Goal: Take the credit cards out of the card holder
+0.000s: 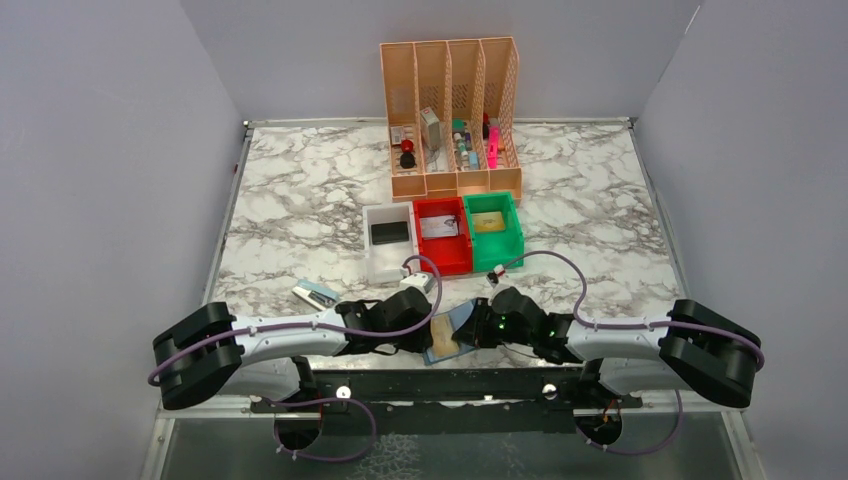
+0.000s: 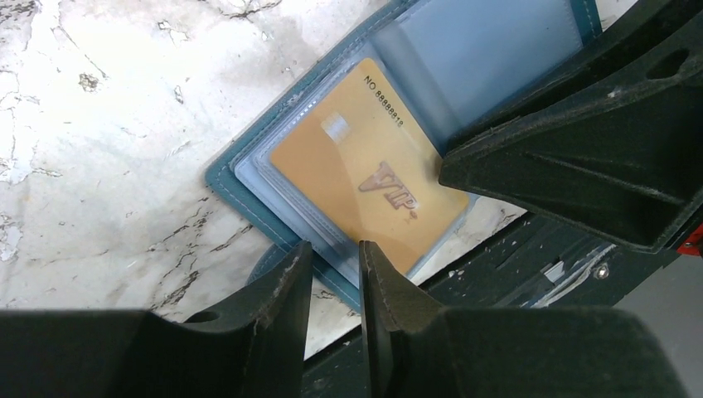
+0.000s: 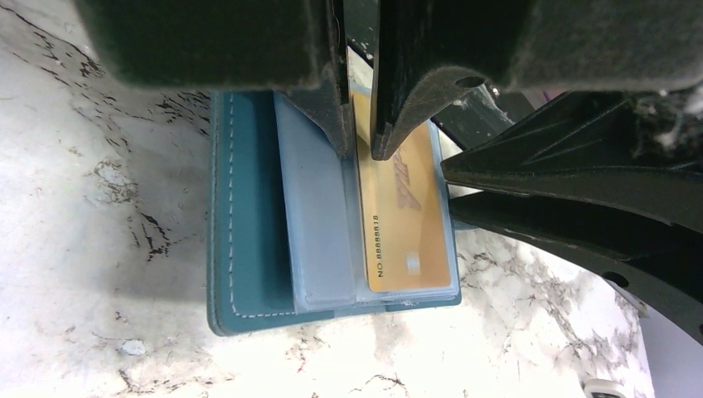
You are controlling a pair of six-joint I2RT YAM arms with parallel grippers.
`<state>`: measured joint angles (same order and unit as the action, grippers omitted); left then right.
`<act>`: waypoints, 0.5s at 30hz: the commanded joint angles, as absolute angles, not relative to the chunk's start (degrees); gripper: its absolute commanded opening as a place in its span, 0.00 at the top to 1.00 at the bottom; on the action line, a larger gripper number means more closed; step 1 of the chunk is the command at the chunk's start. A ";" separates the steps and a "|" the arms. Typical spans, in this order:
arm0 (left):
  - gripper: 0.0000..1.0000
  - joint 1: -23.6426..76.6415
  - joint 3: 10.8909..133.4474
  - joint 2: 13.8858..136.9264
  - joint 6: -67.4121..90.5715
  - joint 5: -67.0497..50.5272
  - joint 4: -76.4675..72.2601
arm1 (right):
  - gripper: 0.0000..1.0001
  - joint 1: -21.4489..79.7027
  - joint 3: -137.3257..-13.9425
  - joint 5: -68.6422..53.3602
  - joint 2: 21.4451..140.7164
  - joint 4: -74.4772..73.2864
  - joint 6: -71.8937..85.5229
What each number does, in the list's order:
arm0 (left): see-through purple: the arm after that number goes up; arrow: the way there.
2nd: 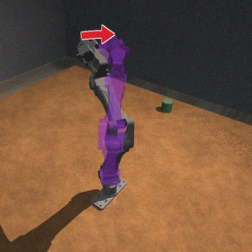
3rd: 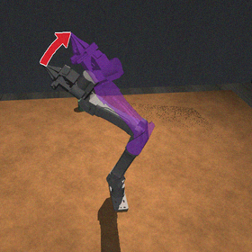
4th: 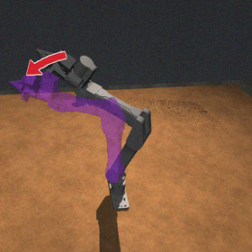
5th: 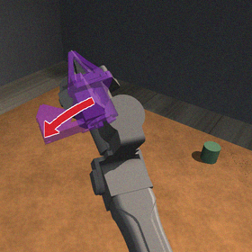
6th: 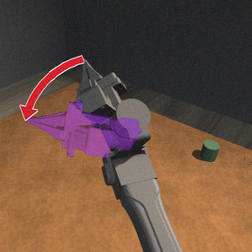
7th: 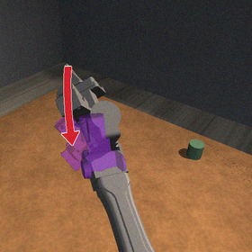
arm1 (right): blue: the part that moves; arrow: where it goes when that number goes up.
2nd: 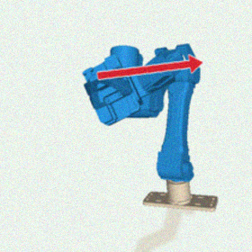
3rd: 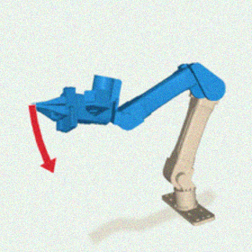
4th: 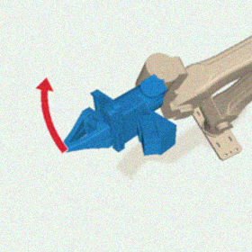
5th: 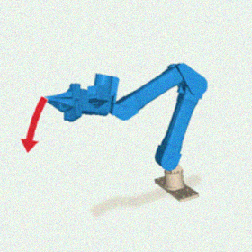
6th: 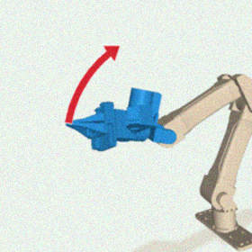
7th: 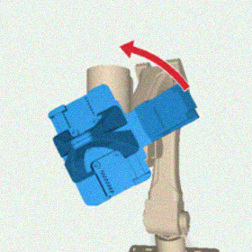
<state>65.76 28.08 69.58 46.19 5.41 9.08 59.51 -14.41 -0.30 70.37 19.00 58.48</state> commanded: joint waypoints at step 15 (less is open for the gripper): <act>0.98 65.92 29.08 73.58 43.79 6.90 6.68 | 0.83 59.04 -14.26 -4.54 75.19 26.84 58.95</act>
<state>65.73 28.40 71.66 44.69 6.02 8.69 58.87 -14.41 -2.24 73.32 23.64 58.26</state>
